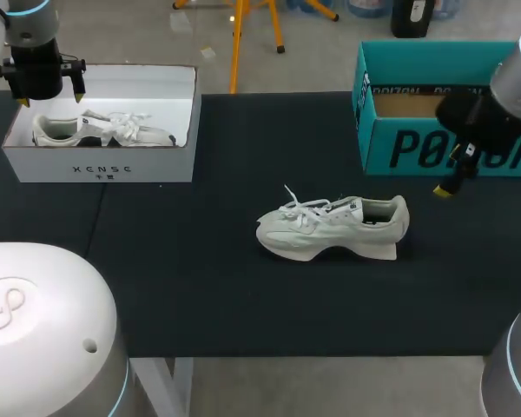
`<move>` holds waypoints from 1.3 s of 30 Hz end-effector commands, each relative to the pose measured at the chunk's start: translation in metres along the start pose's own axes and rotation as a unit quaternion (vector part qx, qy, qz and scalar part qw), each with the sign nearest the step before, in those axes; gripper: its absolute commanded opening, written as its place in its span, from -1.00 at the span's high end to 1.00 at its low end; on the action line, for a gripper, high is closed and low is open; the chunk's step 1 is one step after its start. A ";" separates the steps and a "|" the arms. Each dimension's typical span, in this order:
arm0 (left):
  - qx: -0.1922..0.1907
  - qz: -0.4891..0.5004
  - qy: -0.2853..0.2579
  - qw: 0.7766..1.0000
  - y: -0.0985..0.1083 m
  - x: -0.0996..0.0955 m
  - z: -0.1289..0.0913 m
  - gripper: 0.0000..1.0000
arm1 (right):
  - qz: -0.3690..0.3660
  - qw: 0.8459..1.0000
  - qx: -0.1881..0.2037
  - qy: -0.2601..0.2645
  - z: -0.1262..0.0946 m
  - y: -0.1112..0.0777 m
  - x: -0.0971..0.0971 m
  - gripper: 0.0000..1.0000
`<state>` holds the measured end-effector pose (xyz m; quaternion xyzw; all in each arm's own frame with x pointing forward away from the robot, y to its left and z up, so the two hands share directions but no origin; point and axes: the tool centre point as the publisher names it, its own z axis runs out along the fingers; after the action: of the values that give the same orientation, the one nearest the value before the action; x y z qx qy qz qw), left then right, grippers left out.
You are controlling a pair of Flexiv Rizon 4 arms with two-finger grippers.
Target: Take the shoe out of the shoebox, open the shoe tongue, remove and reinsert the insole, then place the shoe into the shoebox
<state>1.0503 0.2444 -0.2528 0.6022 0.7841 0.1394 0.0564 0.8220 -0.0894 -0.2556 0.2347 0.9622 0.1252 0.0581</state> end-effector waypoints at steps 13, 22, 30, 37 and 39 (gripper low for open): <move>0.000 0.000 0.001 1.000 0.001 -0.001 0.000 -1.00 | -0.364 0.906 -0.140 0.165 -0.002 -0.015 -0.002 -1.00; 0.000 0.000 0.001 1.000 0.001 -0.001 0.000 -1.00 | -0.357 0.898 -0.185 0.176 -0.002 -0.045 -0.005 -1.00; 0.000 0.000 0.001 1.000 0.001 -0.001 0.000 -1.00 | -0.339 0.903 -0.220 0.147 0.004 -0.048 -0.002 -1.00; 0.000 0.000 0.001 1.000 0.001 -0.001 0.000 -1.00 | -0.283 0.933 -0.194 0.110 -0.006 -0.041 0.018 -1.00; 0.000 0.000 0.001 1.000 0.001 -0.001 0.000 -1.00 | -0.263 0.942 -0.183 0.099 -0.007 -0.039 0.021 -1.00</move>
<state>1.0503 0.2444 -0.2528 0.6022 0.7841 0.1395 0.0564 0.7986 -0.1215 -0.2651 -0.0793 0.9388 0.3350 -0.0047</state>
